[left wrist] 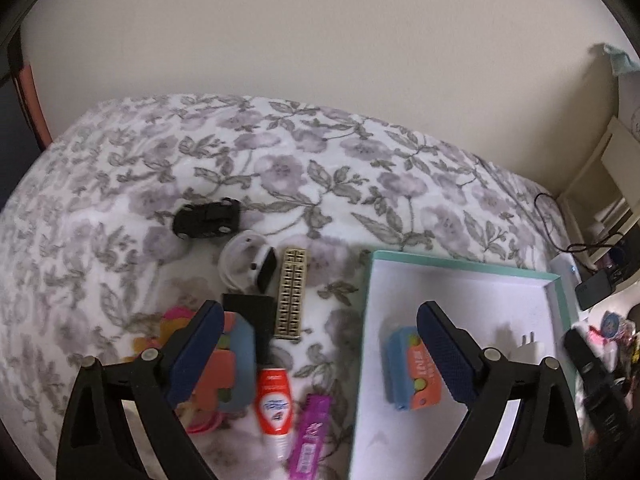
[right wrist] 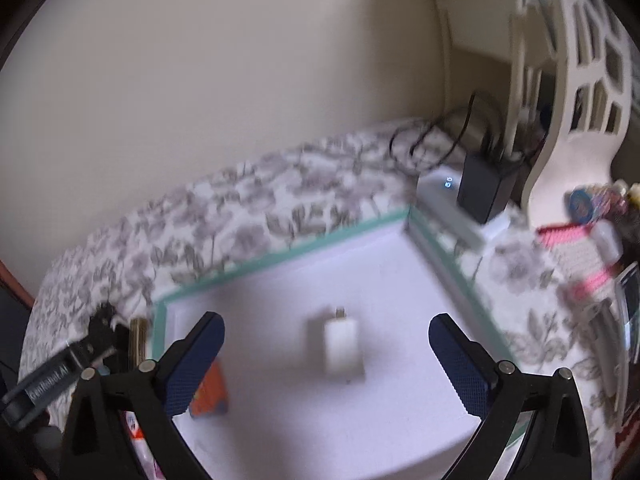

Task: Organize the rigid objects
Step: 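Open both tools to release the plug and toy inside the tray, then grasp the red-white LION bottle with the right tool while the left tool grasps the cream clip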

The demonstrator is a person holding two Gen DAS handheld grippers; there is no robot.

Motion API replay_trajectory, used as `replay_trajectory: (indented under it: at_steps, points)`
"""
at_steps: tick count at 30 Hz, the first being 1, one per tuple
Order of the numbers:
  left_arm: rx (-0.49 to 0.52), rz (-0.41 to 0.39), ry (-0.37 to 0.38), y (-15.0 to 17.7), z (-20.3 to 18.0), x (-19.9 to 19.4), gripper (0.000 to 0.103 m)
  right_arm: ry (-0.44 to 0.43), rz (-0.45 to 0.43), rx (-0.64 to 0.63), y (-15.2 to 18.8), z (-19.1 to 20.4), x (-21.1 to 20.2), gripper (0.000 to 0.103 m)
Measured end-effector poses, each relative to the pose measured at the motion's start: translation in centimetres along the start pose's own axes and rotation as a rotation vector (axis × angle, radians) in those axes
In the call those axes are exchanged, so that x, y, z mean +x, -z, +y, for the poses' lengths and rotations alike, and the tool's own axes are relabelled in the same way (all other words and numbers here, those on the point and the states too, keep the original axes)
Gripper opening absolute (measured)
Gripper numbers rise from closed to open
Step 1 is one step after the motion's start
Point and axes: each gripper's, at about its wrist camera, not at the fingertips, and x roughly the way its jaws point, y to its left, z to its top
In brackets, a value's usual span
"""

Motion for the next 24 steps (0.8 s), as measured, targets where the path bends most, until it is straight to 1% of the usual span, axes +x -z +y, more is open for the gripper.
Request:
replay_trajectory:
  at_steps: [1, 3, 6, 8, 11, 13, 15, 20, 21, 24]
  points:
    - [0.01, -0.004, -0.016, -0.1, 0.1, -0.4, 0.097, 0.011, -0.024, -0.004, -0.1, 0.2, -0.5, 0.103]
    - [0.025, -0.027, -0.05, -0.4, 0.3, -1.4, 0.097, 0.012, -0.046, -0.003, -0.3, 0.5, -0.9, 0.103]
    - [0.027, -0.028, -0.102, -0.9, 1.2, -2.6, 0.097, -0.018, -0.04, -0.014, -0.2, 1.1, -0.9, 0.103]
    - [0.012, -0.025, -0.12, -1.0, 2.1, -3.3, 0.097, -0.05, -0.028, -0.04, 0.1, 2.0, -0.9, 0.103]
    - [-0.025, -0.024, -0.14, -1.1, 4.2, -4.2, 0.097, -0.121, -0.016, -0.139, 0.7, 4.6, -1.2, 0.103]
    - [-0.046, -0.021, -0.172, -1.1, 5.5, -4.7, 0.097, -0.157, -0.01, -0.186, 1.2, 6.2, -1.6, 0.103]
    - [-0.076, -0.002, -0.205, -0.9, 7.3, -5.0, 0.097, -0.199, 0.011, -0.219, 1.7, 7.9, -1.7, 0.103]
    - [-0.181, 0.059, -0.238, 0.3, 11.6, -5.1, 0.097, -0.285, 0.081, -0.284, 3.5, 11.6, -1.3, 0.102]
    - [-0.199, 0.062, -0.238, 0.5, 12.3, -5.0, 0.097, -0.31, 0.1, -0.307, 4.1, 12.7, -1.2, 0.102]
    - [-0.254, 0.087, -0.232, 1.4, 14.2, -4.6, 0.097, -0.35, 0.152, -0.353, 5.5, 14.8, -0.8, 0.099]
